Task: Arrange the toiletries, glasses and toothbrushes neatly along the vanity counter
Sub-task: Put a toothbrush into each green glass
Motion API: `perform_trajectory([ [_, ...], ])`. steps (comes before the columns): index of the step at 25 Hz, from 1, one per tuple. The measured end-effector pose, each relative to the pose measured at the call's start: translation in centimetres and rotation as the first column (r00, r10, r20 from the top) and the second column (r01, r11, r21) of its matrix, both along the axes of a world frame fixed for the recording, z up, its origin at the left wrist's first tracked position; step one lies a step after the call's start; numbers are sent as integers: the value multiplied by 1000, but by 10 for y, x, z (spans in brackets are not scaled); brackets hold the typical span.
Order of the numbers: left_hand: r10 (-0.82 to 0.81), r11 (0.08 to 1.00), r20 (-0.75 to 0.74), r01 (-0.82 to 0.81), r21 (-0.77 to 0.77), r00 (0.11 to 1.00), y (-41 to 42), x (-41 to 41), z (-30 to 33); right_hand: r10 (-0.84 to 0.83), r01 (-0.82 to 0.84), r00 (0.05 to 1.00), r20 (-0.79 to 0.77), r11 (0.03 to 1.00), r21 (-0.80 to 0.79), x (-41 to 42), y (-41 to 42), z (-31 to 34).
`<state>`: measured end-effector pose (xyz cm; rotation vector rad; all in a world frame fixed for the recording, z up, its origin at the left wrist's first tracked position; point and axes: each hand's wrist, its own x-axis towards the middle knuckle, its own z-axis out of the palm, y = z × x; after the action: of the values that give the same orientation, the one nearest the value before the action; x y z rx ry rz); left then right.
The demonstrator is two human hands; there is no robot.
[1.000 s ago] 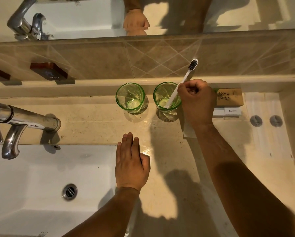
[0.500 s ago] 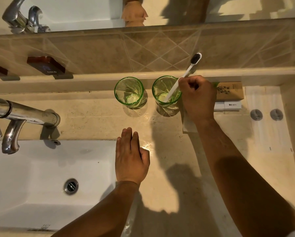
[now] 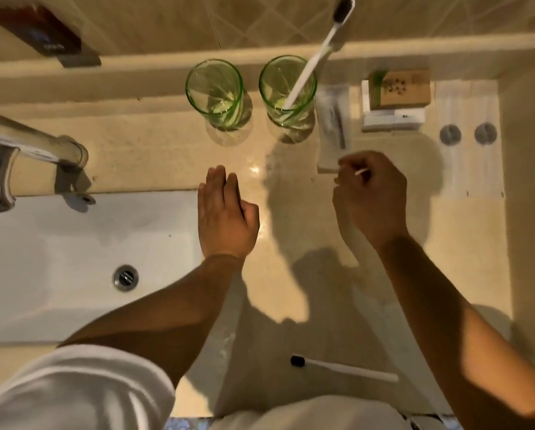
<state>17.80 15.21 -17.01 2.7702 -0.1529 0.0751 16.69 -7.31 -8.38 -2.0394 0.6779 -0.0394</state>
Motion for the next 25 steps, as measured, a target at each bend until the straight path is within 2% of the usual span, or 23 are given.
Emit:
perform_trajectory([
  [2,-2,1000,19,2,-8,1000,0,1,0,87,-89,991,-98,996,-16,-47,-3,-8],
  [4,-4,1000,27,4,-10,1000,1,-1,-1,263,-279,943,-206,959,-52,-94,-5,-15],
  [6,-3,1000,17,3,-10,1000,2,-2,-1,470,-507,816,-338,861,-27,-134,-2,-15],
  [9,-17,1000,13,17,-16,1000,2,-1,-2,693,-750,556,-458,656,82,-178,10,-15],
  [11,-14,1000,1,14,-19,1000,3,-1,-2,763,-865,395,-512,496,72,-199,22,-14],
  [13,8,1000,-20,-8,-13,1000,2,-1,-1,770,-908,326,-549,417,45,-212,30,-13],
  [16,22,999,-31,-22,-27,999,2,-2,1,731,-916,341,-591,399,-35,-221,36,-12],
  [20,34,998,-28,-36,-57,999,1,-3,4,692,-901,372,-619,429,-62,-222,43,-8],
  [25,17,998,-16,-18,-63,1000,4,-5,3,615,-848,463,-637,516,-118,-211,47,-6],
])
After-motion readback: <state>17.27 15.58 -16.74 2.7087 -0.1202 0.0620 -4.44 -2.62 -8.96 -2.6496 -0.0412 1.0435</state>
